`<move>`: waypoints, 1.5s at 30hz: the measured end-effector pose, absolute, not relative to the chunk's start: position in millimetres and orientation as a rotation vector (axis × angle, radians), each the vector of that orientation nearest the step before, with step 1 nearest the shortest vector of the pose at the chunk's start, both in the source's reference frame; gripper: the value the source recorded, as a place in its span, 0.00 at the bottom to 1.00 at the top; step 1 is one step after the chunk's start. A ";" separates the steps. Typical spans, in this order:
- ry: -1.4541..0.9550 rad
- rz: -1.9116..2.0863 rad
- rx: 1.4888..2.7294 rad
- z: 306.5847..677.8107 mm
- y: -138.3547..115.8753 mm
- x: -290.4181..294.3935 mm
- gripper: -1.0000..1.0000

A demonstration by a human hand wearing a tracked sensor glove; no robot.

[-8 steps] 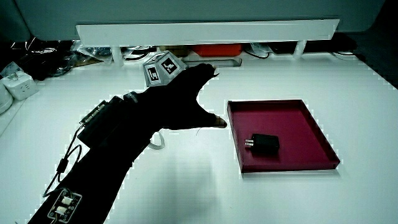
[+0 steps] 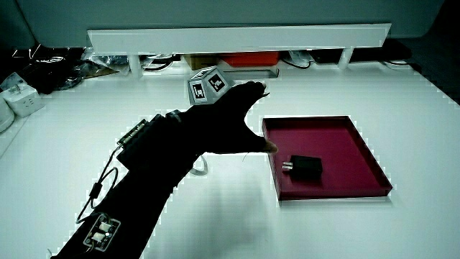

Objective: Pick charger from plate

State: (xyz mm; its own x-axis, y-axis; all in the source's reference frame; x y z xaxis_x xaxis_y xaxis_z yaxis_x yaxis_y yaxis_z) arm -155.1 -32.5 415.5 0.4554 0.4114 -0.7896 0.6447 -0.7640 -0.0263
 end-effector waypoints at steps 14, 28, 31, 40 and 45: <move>0.652 -0.901 2.351 452.1 -33.7 -106.8 0.50; 0.555 -0.781 2.292 495.1 -39.7 -79.3 0.50; 0.554 -0.769 2.277 500.2 -38.2 -72.3 0.50; 0.548 -0.692 2.252 520.8 -31.7 -51.7 0.50; 0.531 -0.652 2.232 534.1 -29.4 -46.0 0.50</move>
